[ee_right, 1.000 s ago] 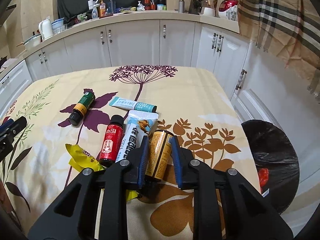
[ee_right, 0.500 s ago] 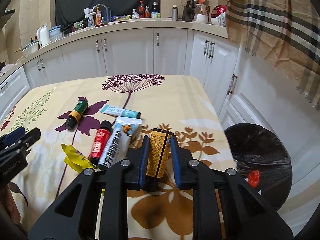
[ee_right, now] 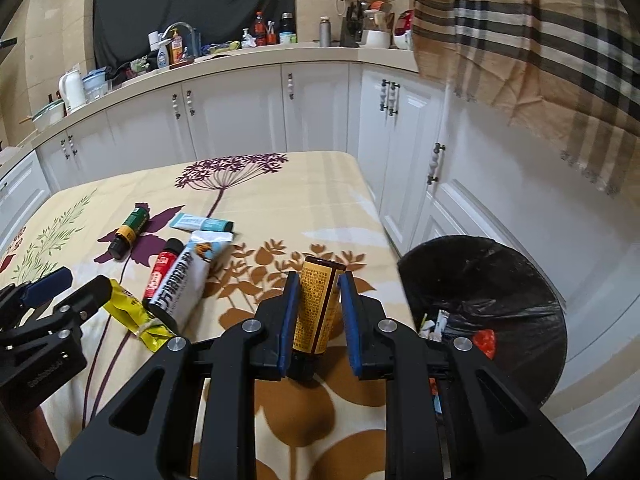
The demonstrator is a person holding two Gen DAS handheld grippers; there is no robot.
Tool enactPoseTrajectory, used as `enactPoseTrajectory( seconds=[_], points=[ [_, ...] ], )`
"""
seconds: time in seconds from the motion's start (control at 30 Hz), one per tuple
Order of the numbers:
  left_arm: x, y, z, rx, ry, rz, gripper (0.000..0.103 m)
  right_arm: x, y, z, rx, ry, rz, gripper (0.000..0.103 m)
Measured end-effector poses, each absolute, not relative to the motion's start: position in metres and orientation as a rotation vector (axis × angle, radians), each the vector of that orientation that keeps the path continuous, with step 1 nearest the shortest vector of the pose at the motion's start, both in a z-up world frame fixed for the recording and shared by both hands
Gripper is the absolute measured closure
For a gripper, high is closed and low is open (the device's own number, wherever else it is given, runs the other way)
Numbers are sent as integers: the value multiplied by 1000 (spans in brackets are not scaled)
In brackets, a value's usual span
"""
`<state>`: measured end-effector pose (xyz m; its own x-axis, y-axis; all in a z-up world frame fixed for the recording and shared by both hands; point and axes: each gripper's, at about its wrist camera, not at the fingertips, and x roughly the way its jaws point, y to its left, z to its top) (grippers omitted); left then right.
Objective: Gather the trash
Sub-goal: 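Grasp the yellow wrapper with the left tool while the right tool lifts the gold can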
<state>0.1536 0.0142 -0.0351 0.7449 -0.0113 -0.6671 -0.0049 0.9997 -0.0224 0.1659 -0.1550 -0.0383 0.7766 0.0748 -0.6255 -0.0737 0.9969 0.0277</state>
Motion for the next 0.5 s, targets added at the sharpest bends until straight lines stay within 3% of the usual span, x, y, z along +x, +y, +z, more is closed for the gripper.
enactPoseTrajectory(
  seconds=[0.1, 0.3, 0.33, 0.5],
  points=[
    [159, 9, -41, -22, 749, -24, 45, 164, -161, -39, 12, 678, 75, 83],
    [164, 8, -51, -50, 794, -59, 77, 163, -165, -40, 20, 680, 77, 83],
    [163, 8, -50, -46, 785, -57, 86, 163, -165, -40, 20, 680, 76, 83],
    [162, 12, -47, -49, 768, -72, 90, 162, -165, -41, 19, 682, 80, 83]
  ],
)
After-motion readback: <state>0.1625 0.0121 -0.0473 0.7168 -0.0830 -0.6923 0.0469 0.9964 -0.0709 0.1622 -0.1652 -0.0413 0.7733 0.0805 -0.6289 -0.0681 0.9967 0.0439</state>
